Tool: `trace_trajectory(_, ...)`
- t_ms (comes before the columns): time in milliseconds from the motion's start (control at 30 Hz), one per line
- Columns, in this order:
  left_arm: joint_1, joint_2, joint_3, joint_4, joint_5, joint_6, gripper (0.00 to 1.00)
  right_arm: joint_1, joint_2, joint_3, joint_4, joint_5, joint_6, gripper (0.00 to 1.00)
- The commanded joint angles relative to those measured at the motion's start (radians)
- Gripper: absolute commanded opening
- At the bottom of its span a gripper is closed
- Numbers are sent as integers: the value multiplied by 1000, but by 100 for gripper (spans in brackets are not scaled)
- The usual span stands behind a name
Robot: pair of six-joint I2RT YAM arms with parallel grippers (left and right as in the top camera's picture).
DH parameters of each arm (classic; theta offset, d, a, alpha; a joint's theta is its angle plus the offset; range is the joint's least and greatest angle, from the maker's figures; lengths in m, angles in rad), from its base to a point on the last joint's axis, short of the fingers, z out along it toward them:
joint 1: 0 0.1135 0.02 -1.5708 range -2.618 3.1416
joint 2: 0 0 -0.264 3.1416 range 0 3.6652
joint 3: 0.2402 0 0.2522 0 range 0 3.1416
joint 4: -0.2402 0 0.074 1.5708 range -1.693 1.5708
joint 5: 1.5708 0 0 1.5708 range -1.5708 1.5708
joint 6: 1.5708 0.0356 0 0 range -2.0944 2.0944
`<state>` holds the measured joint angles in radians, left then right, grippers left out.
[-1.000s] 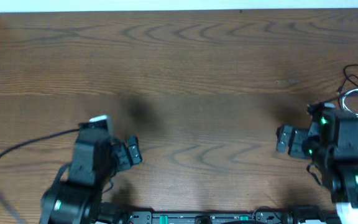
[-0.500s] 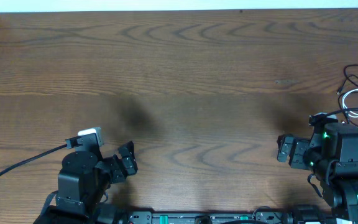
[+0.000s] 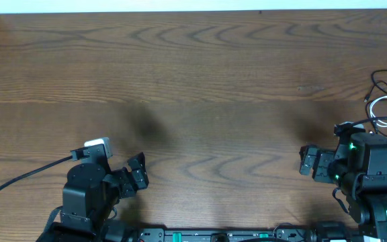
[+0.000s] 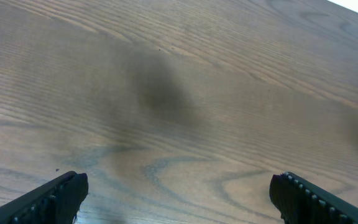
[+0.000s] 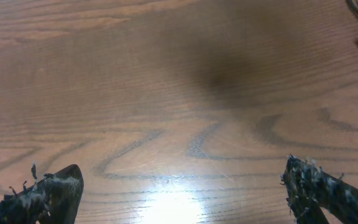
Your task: Untangle cables
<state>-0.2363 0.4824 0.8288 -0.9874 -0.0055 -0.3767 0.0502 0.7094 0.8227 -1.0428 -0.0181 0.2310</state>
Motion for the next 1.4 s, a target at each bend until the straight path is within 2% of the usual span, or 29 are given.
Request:
trace_trajectory(0,4,-1,-7,-2,-5,10,98,4,-2,-7,-1,8,11,99)
trace_trajectory(1233,4,-1,-7,-2,-5,10,98,4,-3,-8,-1,8,11,99)
trace_trajectory(1367,4,-1,-7,-2,-5,10,98,4,-5,-8,1,55,-11,99)
